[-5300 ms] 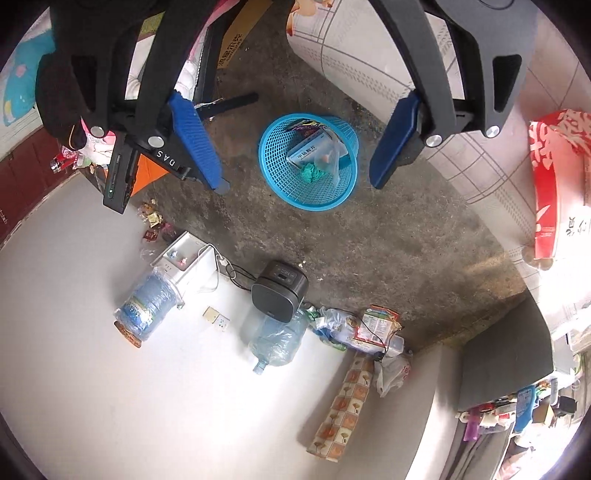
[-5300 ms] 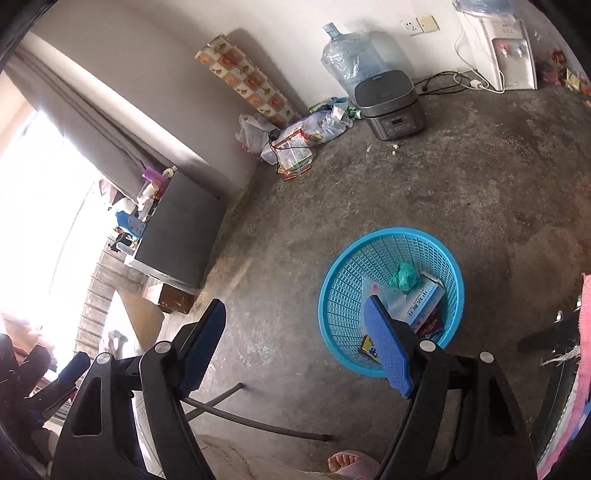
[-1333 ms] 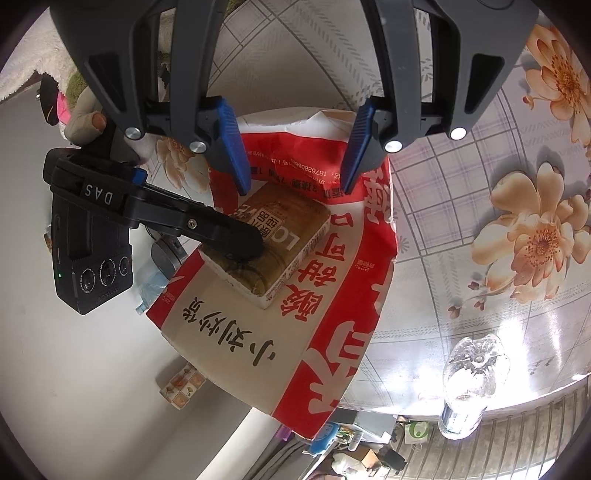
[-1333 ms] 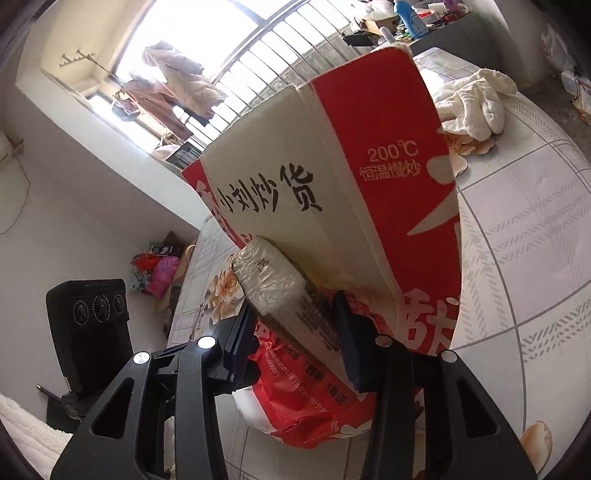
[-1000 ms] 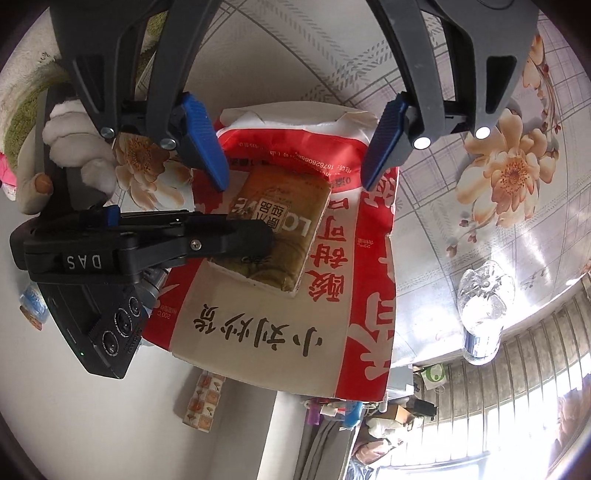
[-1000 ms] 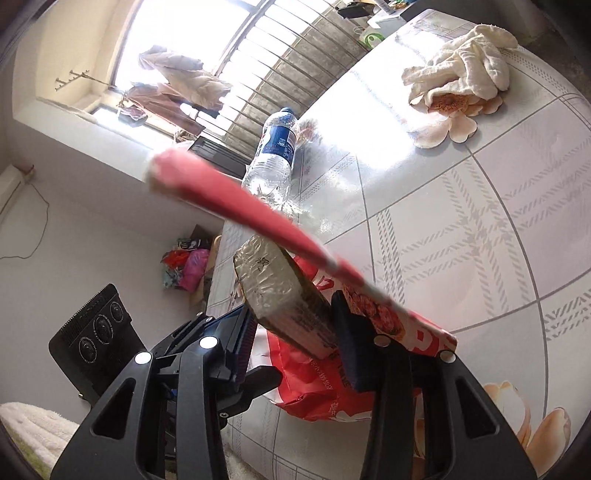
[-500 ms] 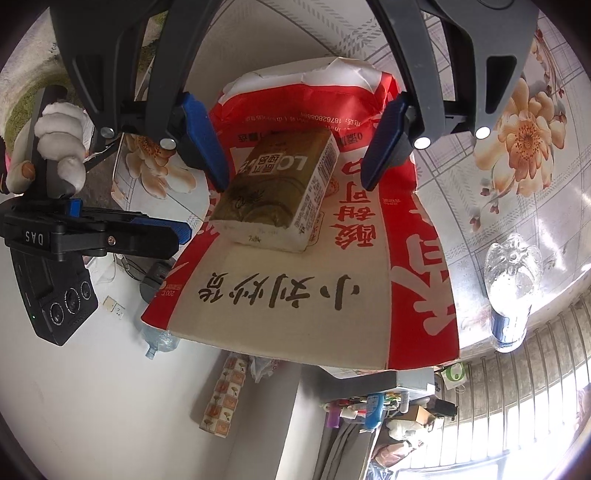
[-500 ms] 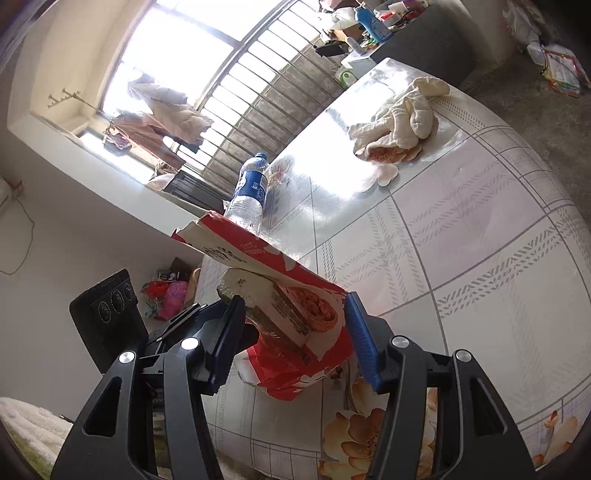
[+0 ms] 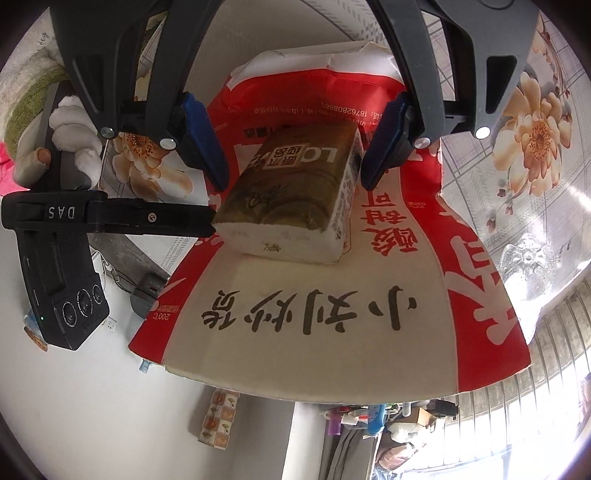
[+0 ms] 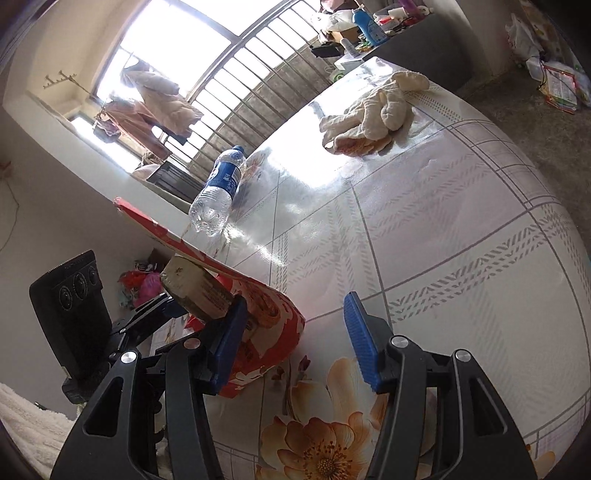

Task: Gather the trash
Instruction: 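Lift the snack bag with the left tool while the right tool lifts the brown packet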

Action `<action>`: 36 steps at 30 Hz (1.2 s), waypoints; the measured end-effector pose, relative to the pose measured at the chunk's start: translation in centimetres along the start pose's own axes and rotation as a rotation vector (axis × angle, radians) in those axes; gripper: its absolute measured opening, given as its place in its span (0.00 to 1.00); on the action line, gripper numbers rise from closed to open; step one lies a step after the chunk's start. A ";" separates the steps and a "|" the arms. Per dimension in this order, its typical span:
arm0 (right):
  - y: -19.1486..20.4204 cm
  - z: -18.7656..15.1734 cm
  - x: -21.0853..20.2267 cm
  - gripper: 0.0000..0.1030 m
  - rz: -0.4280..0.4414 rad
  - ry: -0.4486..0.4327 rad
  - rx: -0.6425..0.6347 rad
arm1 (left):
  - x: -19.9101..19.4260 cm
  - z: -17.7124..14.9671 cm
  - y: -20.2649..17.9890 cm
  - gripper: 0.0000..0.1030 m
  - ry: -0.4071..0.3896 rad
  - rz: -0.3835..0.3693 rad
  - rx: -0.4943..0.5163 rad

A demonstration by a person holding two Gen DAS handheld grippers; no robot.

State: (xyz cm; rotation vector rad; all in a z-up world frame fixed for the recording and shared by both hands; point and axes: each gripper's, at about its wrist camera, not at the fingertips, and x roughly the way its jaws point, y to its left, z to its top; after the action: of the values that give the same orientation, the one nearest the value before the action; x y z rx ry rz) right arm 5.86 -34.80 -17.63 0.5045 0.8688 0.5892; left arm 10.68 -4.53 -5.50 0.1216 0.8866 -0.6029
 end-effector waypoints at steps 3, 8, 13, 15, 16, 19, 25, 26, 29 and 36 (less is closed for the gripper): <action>0.2 0.3 0.6 0.45 0.010 0.012 -0.016 | 0.3 0.2 0.1 0.67 -0.002 0.009 -0.020; 0.6 0.5 1.6 0.34 0.023 0.036 -0.042 | 0.6 0.6 1.2 0.60 -0.008 -0.026 -0.078; 1.1 0.3 2.0 0.28 0.014 0.045 -0.072 | 0.5 0.6 1.8 0.57 -0.007 -0.033 -0.094; 1.1 0.2 2.0 0.26 0.016 0.043 -0.070 | 0.4 0.6 1.9 0.57 0.000 -0.026 -0.099; 1.0 0.2 2.0 0.23 0.014 0.043 -0.065 | 0.4 0.6 1.8 0.56 0.007 -0.019 -0.104; 0.6 -0.1 1.8 0.16 0.014 0.038 -0.054 | 0.3 1.2 1.2 0.56 0.021 -0.004 -0.125; 0.5 -0.3 1.1 0.08 0.023 0.008 -0.038 | -1.1 2.0 0.5 0.55 -0.013 0.020 -0.140; 0.4 -0.3 1.0 0.08 0.024 0.001 -0.033 | -1.4 2.1 0.3 0.55 -0.018 0.022 -0.142; 0.3 -0.4 0.4 0.06 0.025 -0.013 -0.030 | -2.1 1.9 0.2 0.55 -0.026 0.034 -0.140; -0.3 -0.6 -0.9 0.05 0.024 -0.038 -0.009 | -3.4 2.1 -0.1 0.55 -0.060 0.034 -0.138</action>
State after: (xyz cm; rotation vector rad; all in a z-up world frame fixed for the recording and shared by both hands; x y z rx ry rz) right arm 5.02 -35.49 -17.69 0.5171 0.8245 0.6038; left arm 10.48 -3.87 -1.58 -0.0059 0.8634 -0.5098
